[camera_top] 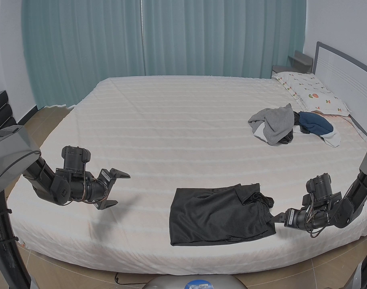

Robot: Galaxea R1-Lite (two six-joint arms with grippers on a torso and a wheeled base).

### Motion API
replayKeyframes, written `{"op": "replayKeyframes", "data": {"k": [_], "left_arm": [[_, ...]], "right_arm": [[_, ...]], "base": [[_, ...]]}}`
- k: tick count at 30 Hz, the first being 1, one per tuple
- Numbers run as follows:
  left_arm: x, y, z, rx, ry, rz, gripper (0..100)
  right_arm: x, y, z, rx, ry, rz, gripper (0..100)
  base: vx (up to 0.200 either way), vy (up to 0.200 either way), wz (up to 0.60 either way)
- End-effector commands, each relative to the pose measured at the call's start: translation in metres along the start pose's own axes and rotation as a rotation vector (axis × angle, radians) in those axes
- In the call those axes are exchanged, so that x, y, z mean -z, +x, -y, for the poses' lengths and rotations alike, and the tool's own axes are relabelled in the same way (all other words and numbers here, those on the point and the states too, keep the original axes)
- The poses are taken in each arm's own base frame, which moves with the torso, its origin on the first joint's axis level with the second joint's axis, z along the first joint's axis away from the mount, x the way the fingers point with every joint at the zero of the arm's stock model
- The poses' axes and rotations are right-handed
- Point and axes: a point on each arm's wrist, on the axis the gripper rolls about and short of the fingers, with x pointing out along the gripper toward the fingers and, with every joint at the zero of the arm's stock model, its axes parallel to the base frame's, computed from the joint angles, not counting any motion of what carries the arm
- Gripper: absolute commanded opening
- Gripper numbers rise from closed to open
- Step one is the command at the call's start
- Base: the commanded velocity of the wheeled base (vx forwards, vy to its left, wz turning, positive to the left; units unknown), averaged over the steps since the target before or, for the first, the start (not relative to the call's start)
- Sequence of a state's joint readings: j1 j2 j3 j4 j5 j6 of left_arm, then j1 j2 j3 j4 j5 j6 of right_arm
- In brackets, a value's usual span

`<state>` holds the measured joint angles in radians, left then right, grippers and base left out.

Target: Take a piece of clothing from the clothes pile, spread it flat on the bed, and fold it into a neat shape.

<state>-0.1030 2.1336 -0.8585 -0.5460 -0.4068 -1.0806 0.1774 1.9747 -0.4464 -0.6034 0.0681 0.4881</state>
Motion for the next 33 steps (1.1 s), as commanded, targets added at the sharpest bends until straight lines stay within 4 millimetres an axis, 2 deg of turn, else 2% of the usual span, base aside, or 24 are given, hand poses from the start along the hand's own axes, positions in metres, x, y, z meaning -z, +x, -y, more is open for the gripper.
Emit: {"op": "replayKeyframes", "data": {"k": [1,4,7,13,16,19,22,33], "left_arm": [[0.000,0.001,-0.001,-0.002,-0.001,-0.002,100],[0.000,0.001,0.000,-0.002,-0.001,-0.002,100],[0.000,0.001,-0.001,-0.002,-0.001,-0.002,100],[0.002,0.001,-0.004,-0.014,0.041,-0.007,100],[0.003,0.001,-0.006,-0.021,0.049,-0.009,100],[0.004,0.001,-0.005,-0.020,0.051,-0.011,100],[0.004,0.002,-0.006,-0.023,0.051,-0.013,100],[0.006,0.003,-0.006,-0.029,0.055,-0.009,100]], "right_arm": [[-0.012,-0.014,-0.002,-0.062,0.019,0.055,100],[-0.025,-0.021,-0.013,-0.169,0.024,0.082,100],[-0.036,-0.020,-0.024,-0.220,0.051,0.102,100],[-0.051,-0.010,-0.064,-0.365,0.115,0.086,100],[-0.052,-0.002,-0.076,-0.426,0.156,0.031,100],[-0.045,0.009,-0.075,-0.422,0.182,-0.022,100],[-0.034,0.021,-0.075,-0.394,0.171,-0.064,100],[-0.028,0.028,-0.076,-0.385,0.174,-0.093,100]], "base": [[0.000,0.000,0.00],[0.000,0.000,0.00],[0.000,0.000,0.00],[0.000,0.000,0.00],[0.200,0.000,0.00],[0.200,0.000,0.00],[0.000,0.000,0.00],[0.000,0.000,0.00]]}}
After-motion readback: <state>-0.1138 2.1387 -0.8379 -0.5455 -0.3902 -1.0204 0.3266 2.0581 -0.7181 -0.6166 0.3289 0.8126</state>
